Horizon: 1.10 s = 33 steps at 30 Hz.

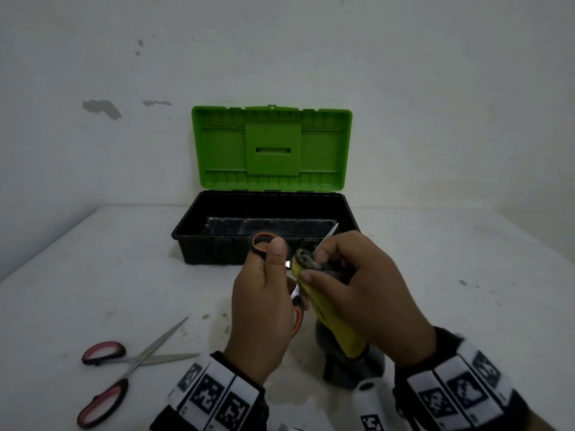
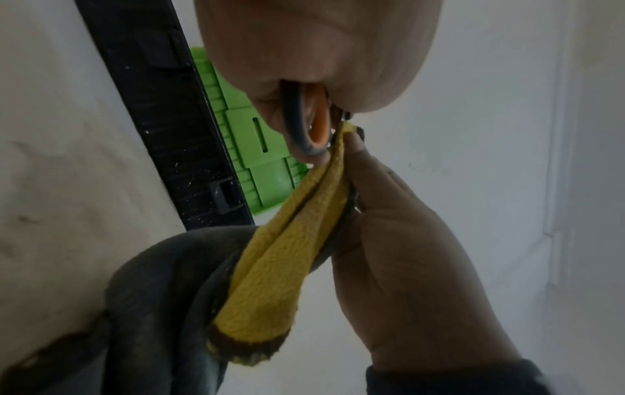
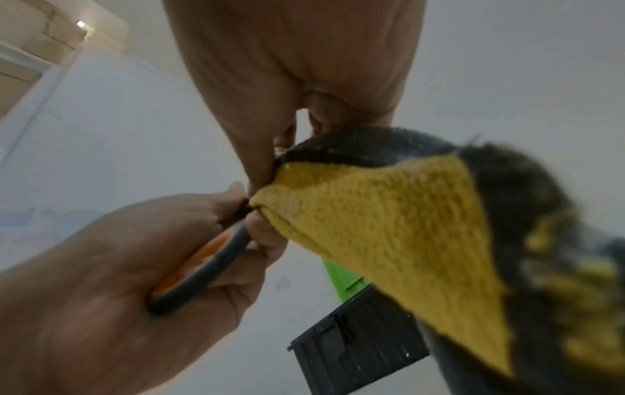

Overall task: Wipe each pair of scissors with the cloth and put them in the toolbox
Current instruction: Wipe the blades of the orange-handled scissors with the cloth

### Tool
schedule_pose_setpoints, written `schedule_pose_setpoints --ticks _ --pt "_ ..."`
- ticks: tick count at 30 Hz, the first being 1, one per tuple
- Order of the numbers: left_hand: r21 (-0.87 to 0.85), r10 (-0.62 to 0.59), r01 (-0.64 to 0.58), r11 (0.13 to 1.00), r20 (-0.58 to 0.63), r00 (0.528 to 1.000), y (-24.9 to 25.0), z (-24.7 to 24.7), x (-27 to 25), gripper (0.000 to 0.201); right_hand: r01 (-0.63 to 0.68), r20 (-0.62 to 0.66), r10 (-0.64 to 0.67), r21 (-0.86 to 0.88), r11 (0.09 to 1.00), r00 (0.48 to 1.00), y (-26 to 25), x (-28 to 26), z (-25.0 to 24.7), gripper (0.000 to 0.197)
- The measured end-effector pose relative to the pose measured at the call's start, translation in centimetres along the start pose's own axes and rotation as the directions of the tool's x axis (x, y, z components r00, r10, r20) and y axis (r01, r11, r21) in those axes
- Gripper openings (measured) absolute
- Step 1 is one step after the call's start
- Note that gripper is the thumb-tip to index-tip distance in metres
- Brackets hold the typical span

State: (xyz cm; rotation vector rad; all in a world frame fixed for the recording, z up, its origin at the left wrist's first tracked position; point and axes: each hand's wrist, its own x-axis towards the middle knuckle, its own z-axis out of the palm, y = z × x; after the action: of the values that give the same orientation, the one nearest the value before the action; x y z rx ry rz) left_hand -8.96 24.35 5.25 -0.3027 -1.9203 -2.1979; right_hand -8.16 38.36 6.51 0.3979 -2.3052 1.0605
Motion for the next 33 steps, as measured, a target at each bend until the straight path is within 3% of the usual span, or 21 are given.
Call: schedule_pose_setpoints --ticks 5,10,15,19,24,29,33 --pt "0.054 0.025 -0.026 0.998 0.011 1.0 0.1 -0.2 0.2 0.039 -0.138 -0.136 0.141 0.034 0.99 0.981 0.6 0.7 0.3 0.024" --pt "-0.038 -0.031 0.031 0.999 0.016 0.999 0.5 -0.4 0.7 0.044 -0.127 -0.046 0.131 0.084 0.988 0.99 -0.2 0.0 0.6 0.025" --pt "-0.038 -0.074 0.076 0.996 0.045 0.996 0.2 -0.9 1.1 0.042 -0.207 -0.161 0.213 0.054 0.977 0.964 1.1 0.9 0.1 0.024" --pt "-0.097 -0.123 0.128 0.987 0.056 0.991 0.0 -1.3 1.4 0.043 -0.204 -0.047 0.209 0.092 0.975 0.977 0.2 0.2 0.6 0.024" --pt "-0.094 -0.107 0.118 0.989 0.111 0.988 -0.4 -1.8 1.7 0.047 -0.252 -0.156 0.277 0.161 0.954 0.948 1.5 1.0 -0.2 0.023" --pt "-0.064 -0.1 0.108 0.992 0.125 0.987 -0.2 -2.2 1.8 0.042 -0.248 -0.091 0.268 0.185 0.951 0.959 0.7 0.3 0.4 0.023" --pt "-0.056 -0.094 0.102 0.993 0.127 0.987 0.1 -2.0 1.8 0.04 -0.28 -0.22 0.32 0.198 0.94 0.921 2.0 1.2 -0.4 0.023"
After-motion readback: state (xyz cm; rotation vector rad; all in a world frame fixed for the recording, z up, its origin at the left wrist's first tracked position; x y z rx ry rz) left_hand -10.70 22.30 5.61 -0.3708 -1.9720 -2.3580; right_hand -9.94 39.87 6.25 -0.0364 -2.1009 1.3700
